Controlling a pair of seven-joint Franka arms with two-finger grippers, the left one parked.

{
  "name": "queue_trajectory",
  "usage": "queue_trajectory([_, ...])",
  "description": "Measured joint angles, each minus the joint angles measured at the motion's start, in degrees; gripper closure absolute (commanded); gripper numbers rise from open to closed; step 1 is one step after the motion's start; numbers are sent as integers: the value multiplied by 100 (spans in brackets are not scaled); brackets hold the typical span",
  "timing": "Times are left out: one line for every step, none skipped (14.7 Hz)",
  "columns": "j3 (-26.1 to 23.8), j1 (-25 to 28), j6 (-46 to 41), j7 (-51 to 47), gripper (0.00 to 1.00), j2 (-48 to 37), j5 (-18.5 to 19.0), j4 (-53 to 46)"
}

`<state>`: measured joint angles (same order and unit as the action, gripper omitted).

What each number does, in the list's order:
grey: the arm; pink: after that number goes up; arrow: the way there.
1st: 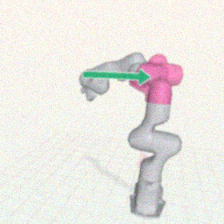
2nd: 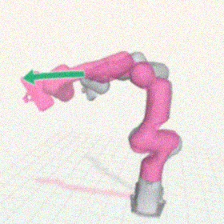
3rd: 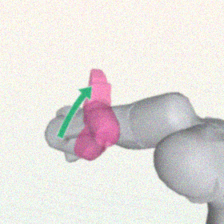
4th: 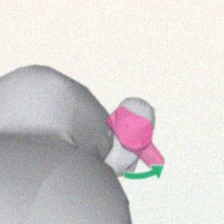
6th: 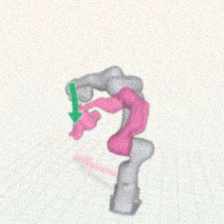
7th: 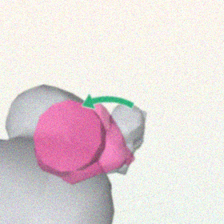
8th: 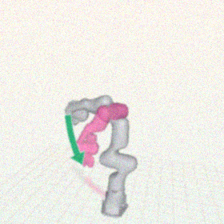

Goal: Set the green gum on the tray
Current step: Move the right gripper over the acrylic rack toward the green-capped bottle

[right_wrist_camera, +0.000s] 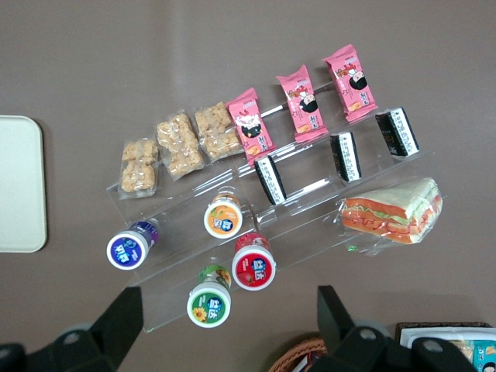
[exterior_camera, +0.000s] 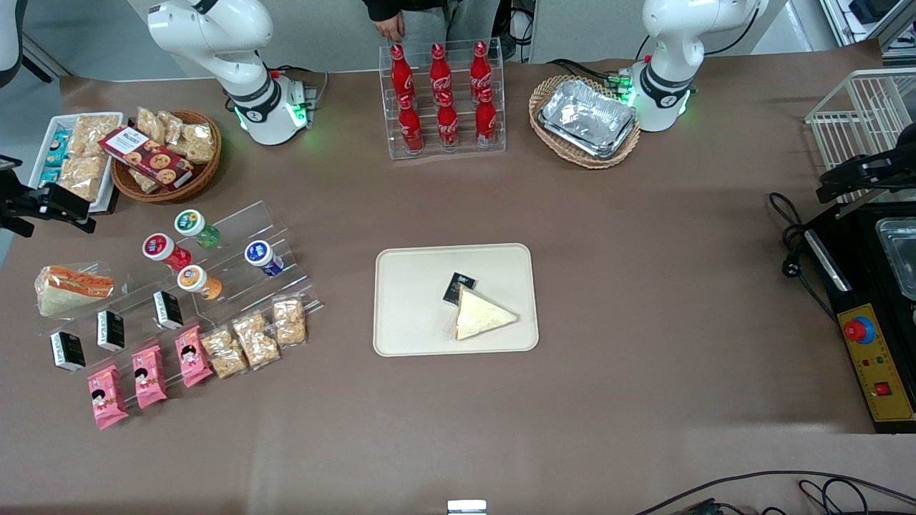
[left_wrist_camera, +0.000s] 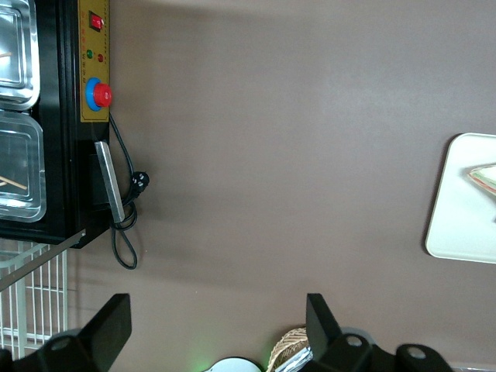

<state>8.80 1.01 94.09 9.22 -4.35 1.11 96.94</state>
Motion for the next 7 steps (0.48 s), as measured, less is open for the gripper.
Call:
queue_trajectory([0,0,-3,8,0,3,0,0])
queue_trajectory([0,1,-14,15,0,3,0,2])
queue_trajectory([0,2,-44,16,0,3,0,2])
queue_trajectory([0,2,-64,16,0,4,0,3])
queue_trajectory([-2,5,-83,16,0,5,0,4])
queue_trajectory([-5,14,-109,16,0,5,0,4])
queue_trajectory([-9,19,-181,16,0,5,0,5])
